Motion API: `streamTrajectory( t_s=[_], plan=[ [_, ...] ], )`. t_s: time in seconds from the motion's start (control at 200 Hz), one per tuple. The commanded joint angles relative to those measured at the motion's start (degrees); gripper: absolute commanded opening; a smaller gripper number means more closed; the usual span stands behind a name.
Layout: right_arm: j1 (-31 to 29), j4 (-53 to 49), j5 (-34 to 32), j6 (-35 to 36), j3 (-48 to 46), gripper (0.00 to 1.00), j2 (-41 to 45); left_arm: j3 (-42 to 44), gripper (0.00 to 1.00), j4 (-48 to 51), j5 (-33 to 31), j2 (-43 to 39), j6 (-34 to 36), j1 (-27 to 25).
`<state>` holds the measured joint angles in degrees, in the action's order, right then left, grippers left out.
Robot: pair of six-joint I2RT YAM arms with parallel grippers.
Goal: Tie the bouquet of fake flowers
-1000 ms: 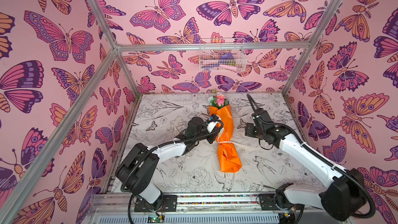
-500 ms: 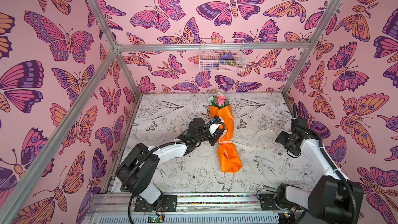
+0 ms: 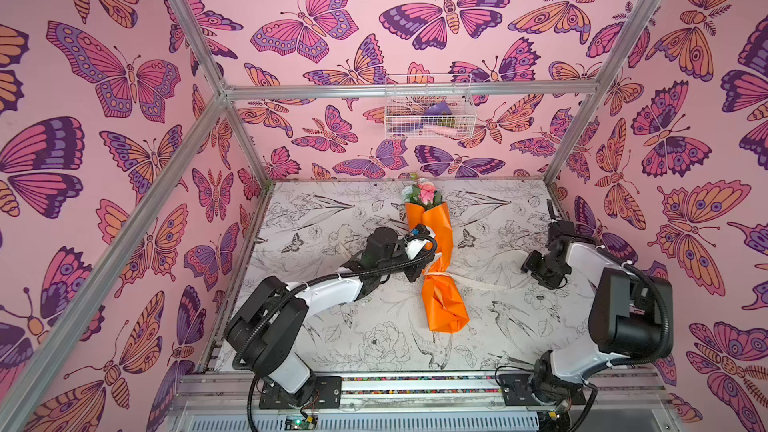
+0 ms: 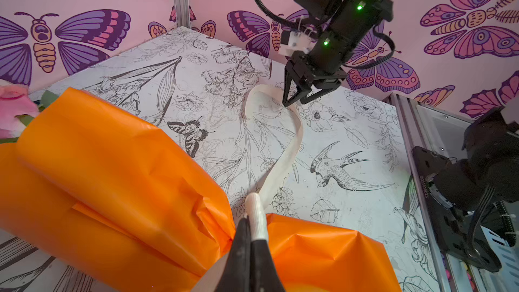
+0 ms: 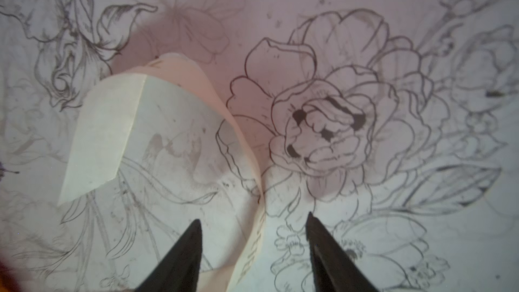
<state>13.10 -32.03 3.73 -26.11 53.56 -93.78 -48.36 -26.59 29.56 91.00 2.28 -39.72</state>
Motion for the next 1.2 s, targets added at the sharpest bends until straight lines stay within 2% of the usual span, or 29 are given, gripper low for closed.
streamTrajectory(
  t_s=[0.0, 0.075, 0.115, 0.23, 0.33, 0.466, 0.651, 0.751, 0.926, 1.196],
  plan=[
    [0.34, 1.69, -0.20, 0.97, 2.65, 0.44, -3.29, -1.13, 0.00, -0.50, 1.98, 0.91, -0.11, -0.43],
    [0.26, 2.24, 0.07, 0.99, 3.77, 0.23, -5.08, -0.95, 0.00, -0.36, 1.83, 0.86, -0.17, -0.44],
    [0.27, 2.43, 0.78, 1.10, 4.26, 0.15, -5.21, -0.86, 0.00, -0.23, 1.51, 0.84, -0.26, -0.45],
    [0.09, 3.45, 4.83, 1.64, 5.25, 0.06, -2.63, -0.69, 0.00, 0.69, 0.84, 0.65, 0.13, -0.44],
    [-1.44, 2.44, 6.45, 2.48, 7.61, 0.05, 1.73, -0.30, 0.00, 0.69, 0.46, 0.49, 0.63, -0.52],
    [-6.41, -1.29, 6.91, 3.69, 12.71, 0.05, 8.08, 0.19, 0.00, 0.70, 0.18, 0.28, 1.31, -0.59],
    [-16.03, -4.64, 4.89, 3.78, 20.33, 0.05, 14.11, 1.03, 0.00, 0.69, 0.11, -0.33, 3.21, -0.53],
    [-22.24, -4.37, 3.24, 3.61, 24.02, 0.05, 15.93, 2.07, 0.00, 0.66, 0.13, -0.91, 6.66, -1.12],
    [-32.08, -1.37, 3.37, 3.35, 28.79, 0.05, 14.67, 2.72, 0.00, 0.67, -2.17, -0.86, 10.73, -2.09],
    [-44.53, -0.80, 4.41, 5.41, 38.80, 0.05, 5.98, 3.29, 0.00, 0.67, -2.99, 0.04, 15.20, -3.98]
  ],
)
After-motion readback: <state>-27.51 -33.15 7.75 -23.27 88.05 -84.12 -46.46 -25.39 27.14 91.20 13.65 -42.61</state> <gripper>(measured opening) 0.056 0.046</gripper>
